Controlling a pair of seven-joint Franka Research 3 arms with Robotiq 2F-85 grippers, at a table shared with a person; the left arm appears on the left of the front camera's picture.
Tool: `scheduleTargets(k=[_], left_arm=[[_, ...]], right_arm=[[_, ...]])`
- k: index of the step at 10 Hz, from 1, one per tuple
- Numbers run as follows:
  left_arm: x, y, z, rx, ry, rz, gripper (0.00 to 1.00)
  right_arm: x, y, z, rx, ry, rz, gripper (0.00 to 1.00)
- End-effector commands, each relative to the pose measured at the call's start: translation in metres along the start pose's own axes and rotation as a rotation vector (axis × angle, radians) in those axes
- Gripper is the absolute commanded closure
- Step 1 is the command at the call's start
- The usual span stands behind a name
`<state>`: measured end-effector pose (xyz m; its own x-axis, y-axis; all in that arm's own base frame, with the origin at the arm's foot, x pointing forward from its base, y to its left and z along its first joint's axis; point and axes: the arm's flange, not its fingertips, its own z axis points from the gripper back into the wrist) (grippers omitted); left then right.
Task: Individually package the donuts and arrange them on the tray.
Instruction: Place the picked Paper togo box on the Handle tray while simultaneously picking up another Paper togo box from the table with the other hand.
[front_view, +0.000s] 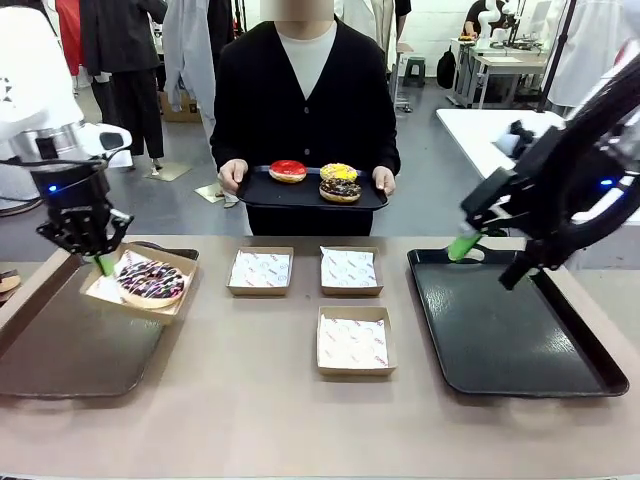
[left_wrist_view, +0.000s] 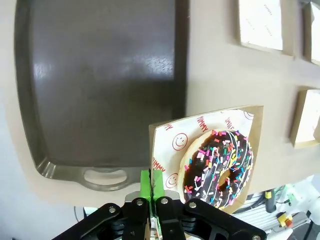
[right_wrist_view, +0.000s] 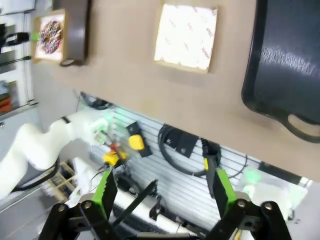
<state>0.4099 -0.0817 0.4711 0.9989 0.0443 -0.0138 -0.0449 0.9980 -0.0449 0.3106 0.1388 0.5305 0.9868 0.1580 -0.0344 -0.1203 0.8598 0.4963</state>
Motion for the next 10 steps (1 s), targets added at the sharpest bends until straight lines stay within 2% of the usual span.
scheduleTargets(k=[1, 3, 6, 8, 9, 10], left_arm=[[-0.008, 0.021, -0.016, 0.008, -0.034, -0.026, 0.99], [-0.012, 0.036, -0.030, 0.032, -0.013, -0.058, 0.99], [-0.006, 0.049, -0.045, 0.029, 0.026, -0.111, 0.99], [-0.007, 0.052, -0.047, 0.045, 0.030, -0.115, 0.99], [-0.002, 0.053, -0.049, 0.043, 0.023, -0.108, 0.99], [-0.008, 0.045, -0.049, 0.030, 0.047, -0.099, 0.99]], right_arm=[[0.028, 0.019, -0.024, -0.116, -0.045, -0.040, 0.00], [0.041, 0.034, -0.061, -0.187, -0.077, -0.047, 0.00], [0.058, 0.033, -0.109, -0.262, -0.069, -0.044, 0.00], [0.064, 0.031, -0.119, -0.267, -0.059, -0.039, 0.00], [0.067, 0.030, -0.105, -0.259, -0.054, -0.034, 0.00], [0.063, 0.027, -0.120, -0.257, -0.048, -0.021, 0.00]])
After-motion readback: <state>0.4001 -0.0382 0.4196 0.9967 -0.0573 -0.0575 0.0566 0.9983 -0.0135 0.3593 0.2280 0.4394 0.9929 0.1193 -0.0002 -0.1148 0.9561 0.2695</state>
